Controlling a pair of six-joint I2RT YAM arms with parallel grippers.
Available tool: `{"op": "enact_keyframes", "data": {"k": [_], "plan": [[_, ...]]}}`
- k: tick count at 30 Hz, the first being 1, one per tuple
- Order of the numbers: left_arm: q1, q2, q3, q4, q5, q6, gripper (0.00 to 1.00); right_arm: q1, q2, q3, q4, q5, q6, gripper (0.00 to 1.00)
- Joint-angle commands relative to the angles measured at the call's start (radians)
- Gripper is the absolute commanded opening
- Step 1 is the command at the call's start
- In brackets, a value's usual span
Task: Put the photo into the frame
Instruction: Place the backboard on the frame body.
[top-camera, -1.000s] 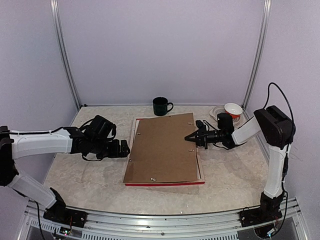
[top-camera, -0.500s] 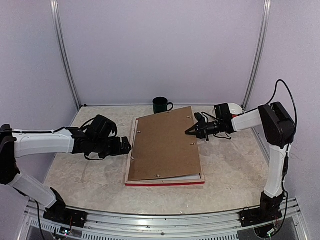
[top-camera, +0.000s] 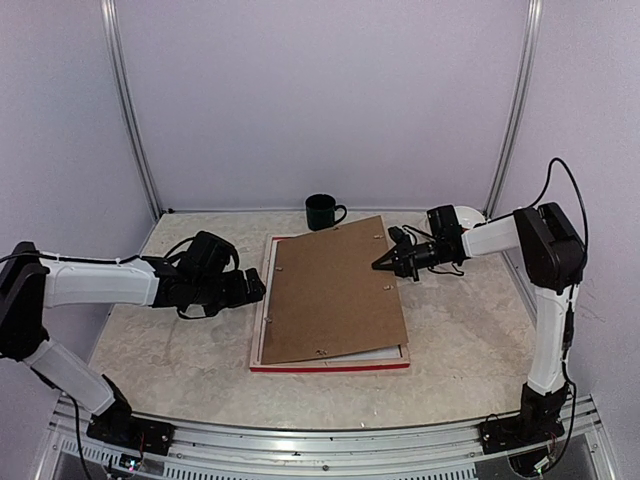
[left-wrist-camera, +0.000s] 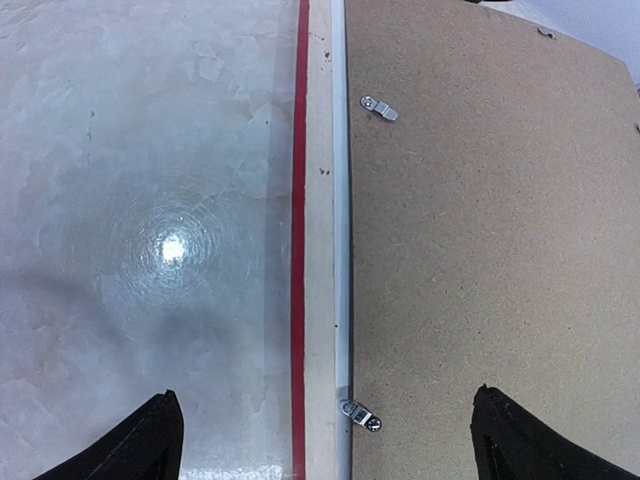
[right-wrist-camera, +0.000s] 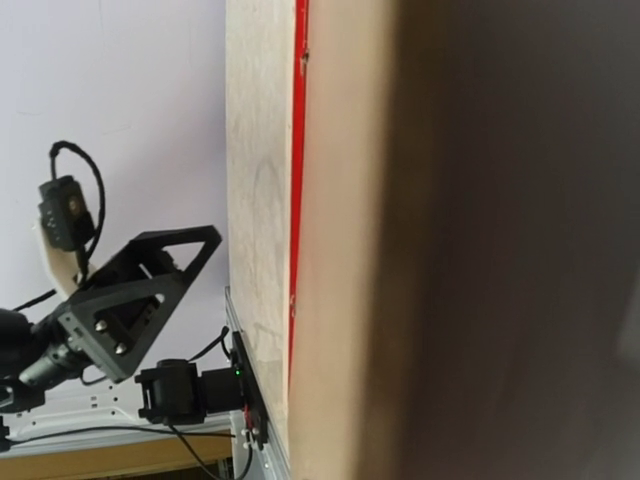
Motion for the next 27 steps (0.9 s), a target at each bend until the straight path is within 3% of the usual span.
{"op": "enact_keyframes", "data": {"k": [1,14,27], "plan": [[0.011,0.04,0.01,0.067,-0.013,-0.03,0.99,-0.013,0.032,0.038,-0.011,0.021,-0.084,0.0],[0.018,0.096,0.022,0.122,0.015,-0.053,0.99,-0.011,0.093,0.106,-0.062,0.039,-0.105,0.0],[0.006,0.115,0.002,0.171,0.092,-0.072,0.99,-0.009,0.105,0.071,0.042,0.04,-0.056,0.0]]}}
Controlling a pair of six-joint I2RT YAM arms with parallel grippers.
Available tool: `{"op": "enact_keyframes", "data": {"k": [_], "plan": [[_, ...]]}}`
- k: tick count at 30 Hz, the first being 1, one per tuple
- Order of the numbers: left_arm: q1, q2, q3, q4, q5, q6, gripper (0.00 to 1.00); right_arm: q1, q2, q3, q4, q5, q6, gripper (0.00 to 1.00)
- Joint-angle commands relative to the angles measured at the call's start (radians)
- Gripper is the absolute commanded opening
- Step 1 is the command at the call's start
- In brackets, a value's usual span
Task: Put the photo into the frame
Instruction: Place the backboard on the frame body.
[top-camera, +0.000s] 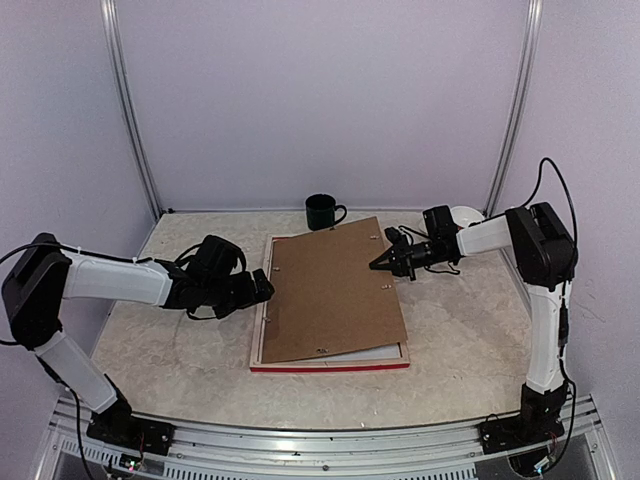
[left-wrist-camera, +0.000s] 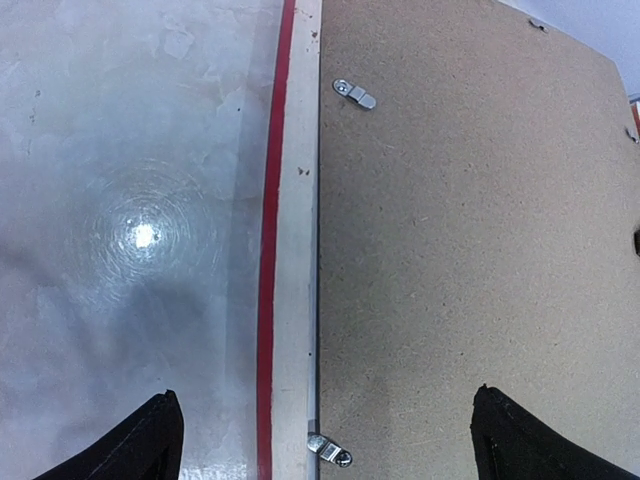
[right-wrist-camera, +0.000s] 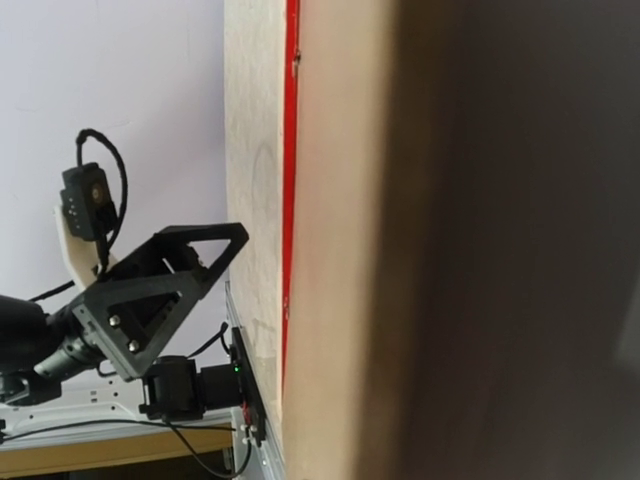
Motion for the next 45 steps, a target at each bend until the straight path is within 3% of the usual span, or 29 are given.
{"op": "enact_keyframes", "data": {"k": [1,11,22,27,33,36,45], "plan": [[-0.013,-0.005,0.004,0.04,0.045,-0.008,0.99,-0.006,0.032,-0.012,0.087,0.065,-0.024,0.0],[-0.033,0.066,0.026,0.078,0.11,-0.013,0.99,-0.002,0.041,-0.057,0.266,0.071,0.053,0.0],[-0.042,0.081,0.039,0.077,0.117,-0.006,0.99,0.009,0.055,-0.031,0.166,0.112,-0.015,0.01],[-0.043,0.089,0.033,0.092,0.13,-0.012,0.99,0.025,0.059,-0.019,0.113,0.148,-0.045,0.1],[-0.048,0.101,0.025,0.104,0.142,-0.018,0.99,0.04,0.047,0.014,-0.016,0.213,-0.105,0.38],[-0.048,0.103,0.02,0.108,0.143,-0.018,0.99,0.041,0.019,0.023,-0.076,0.252,-0.14,0.46],[-0.048,0.104,0.018,0.12,0.143,-0.025,0.99,0.051,-0.054,0.053,-0.232,0.357,-0.214,0.5]]}}
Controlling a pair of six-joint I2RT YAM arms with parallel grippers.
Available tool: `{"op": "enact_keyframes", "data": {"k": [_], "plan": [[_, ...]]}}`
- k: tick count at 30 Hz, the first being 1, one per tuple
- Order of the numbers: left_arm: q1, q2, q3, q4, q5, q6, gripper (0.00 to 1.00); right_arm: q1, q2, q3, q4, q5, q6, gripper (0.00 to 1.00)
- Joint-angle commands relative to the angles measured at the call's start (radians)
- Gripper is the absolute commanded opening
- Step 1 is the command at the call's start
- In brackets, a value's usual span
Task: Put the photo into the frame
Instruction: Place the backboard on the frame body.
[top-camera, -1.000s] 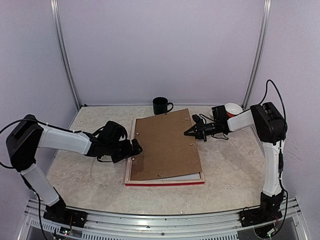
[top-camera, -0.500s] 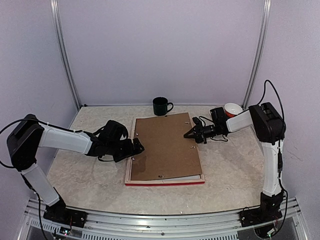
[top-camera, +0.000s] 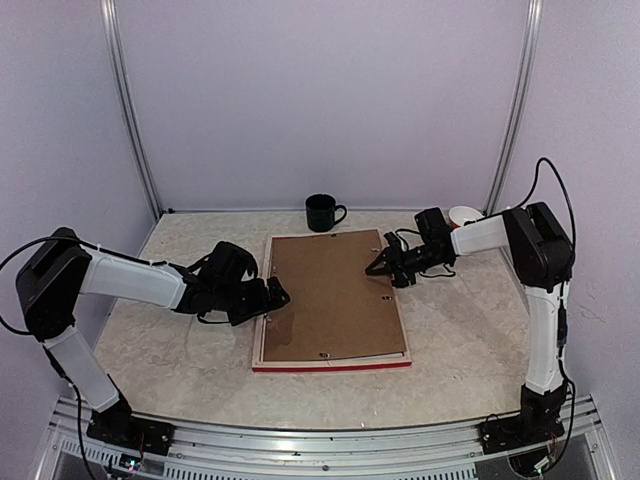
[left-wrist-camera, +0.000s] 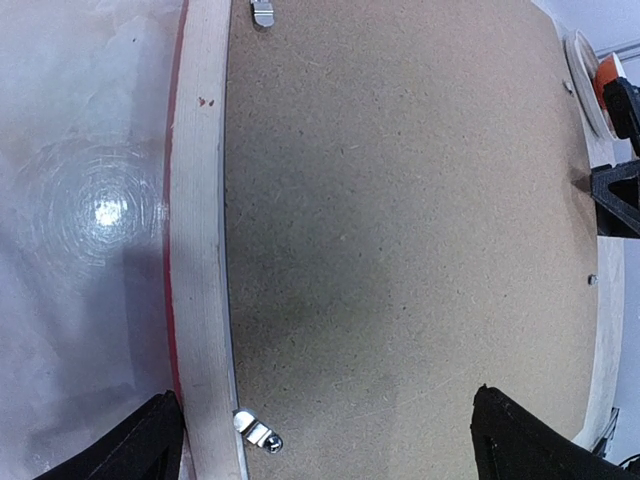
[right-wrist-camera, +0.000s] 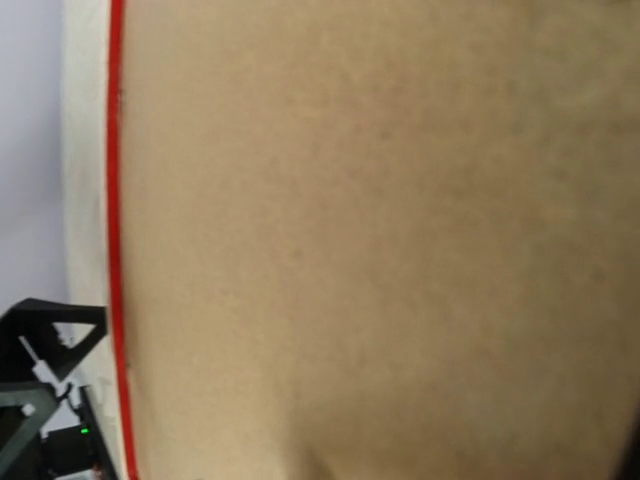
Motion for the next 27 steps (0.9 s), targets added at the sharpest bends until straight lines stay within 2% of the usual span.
{"op": "enact_keyframes", "data": {"k": [1,8,15,27], "plan": [[-0.008,0.013,0.002,0.042,0.022,-0.009,0.99,0.014,-0.062,0.026,-0.113,0.092,-0.066,0.5],[-0.01,0.017,-0.005,0.061,0.034,-0.016,0.99,0.055,-0.09,0.043,-0.174,0.161,-0.075,0.54],[-0.013,0.018,-0.009,0.077,0.044,-0.02,0.99,0.101,-0.063,0.127,-0.268,0.229,-0.1,0.57],[-0.007,0.001,-0.027,0.082,0.029,-0.028,0.99,0.115,-0.107,0.196,-0.439,0.451,-0.158,0.62]]}}
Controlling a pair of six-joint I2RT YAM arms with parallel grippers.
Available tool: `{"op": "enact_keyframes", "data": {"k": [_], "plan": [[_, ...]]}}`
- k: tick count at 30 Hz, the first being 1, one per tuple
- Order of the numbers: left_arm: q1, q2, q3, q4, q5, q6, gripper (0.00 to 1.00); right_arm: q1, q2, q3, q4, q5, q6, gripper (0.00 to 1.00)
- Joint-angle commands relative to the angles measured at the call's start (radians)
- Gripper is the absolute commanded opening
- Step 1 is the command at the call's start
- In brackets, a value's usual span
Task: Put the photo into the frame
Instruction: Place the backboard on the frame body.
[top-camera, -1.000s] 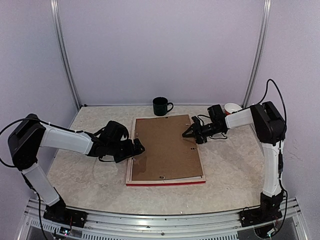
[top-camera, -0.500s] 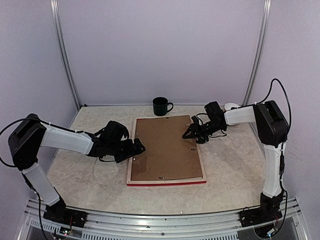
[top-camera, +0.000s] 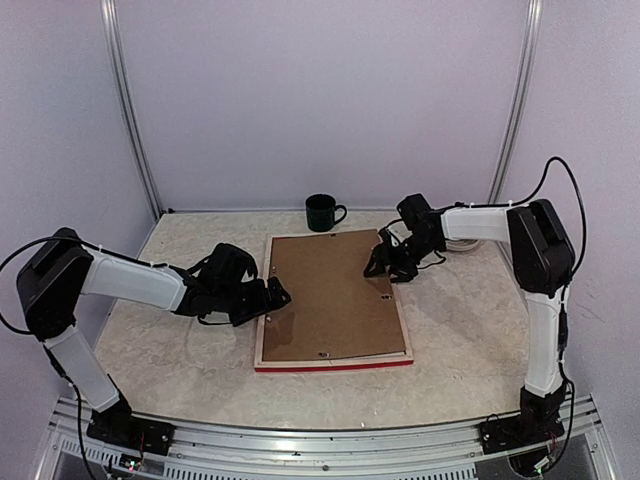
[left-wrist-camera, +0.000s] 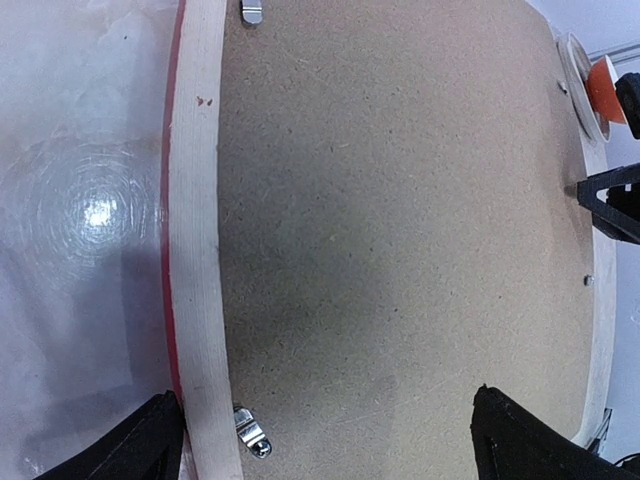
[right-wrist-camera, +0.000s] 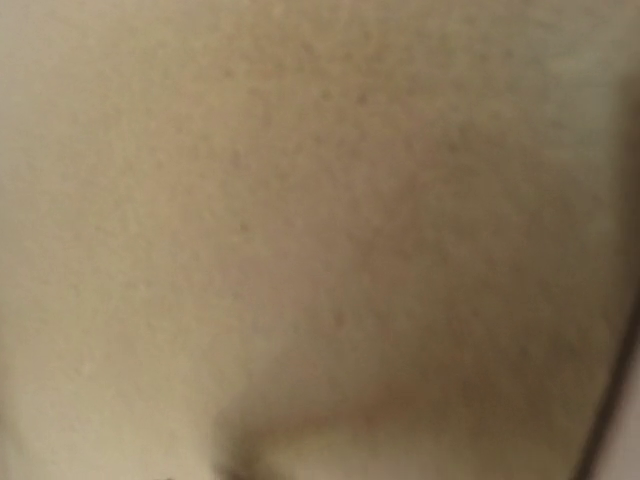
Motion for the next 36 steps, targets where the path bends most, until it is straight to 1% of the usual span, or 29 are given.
{"op": "enact_keyframes", "data": {"k": [1,8,13,15,22,25,26,29,32,36], "plan": [[-0.006,-0.004,-0.012,0.042,0.019,-0.006,0.99,0.011,-0.065,0.029,-0.076,0.077,-0.037,0.63],[-0.006,0.0,-0.014,0.044,0.02,-0.009,0.99,0.023,-0.085,0.023,-0.103,0.12,-0.057,0.64],[-0.004,-0.01,-0.014,0.039,0.006,-0.011,0.99,0.025,-0.117,0.026,-0.12,0.167,-0.068,0.69],[-0.002,-0.015,-0.012,0.035,0.001,-0.01,0.99,0.025,-0.132,0.022,-0.115,0.165,-0.069,0.71],[0.009,-0.023,0.013,0.004,-0.019,0.004,0.99,0.025,-0.159,-0.015,-0.097,0.147,-0.076,0.72],[0.008,-0.035,0.026,-0.011,-0.037,0.015,0.99,0.031,-0.17,-0.041,-0.073,0.123,-0.087,0.71],[0.007,-0.046,0.031,-0.019,-0.073,0.023,0.99,0.034,-0.174,-0.048,-0.067,0.118,-0.091,0.71],[-0.003,-0.075,0.053,-0.046,-0.125,0.05,0.99,0.048,-0.179,-0.067,-0.044,0.11,-0.105,0.72],[-0.013,-0.076,0.097,-0.098,-0.156,0.077,0.99,0.062,-0.179,-0.073,-0.039,0.125,-0.12,0.76],[-0.006,-0.05,0.135,-0.129,-0.16,0.074,0.99,0.065,-0.186,-0.085,-0.018,0.132,-0.123,0.82]]}}
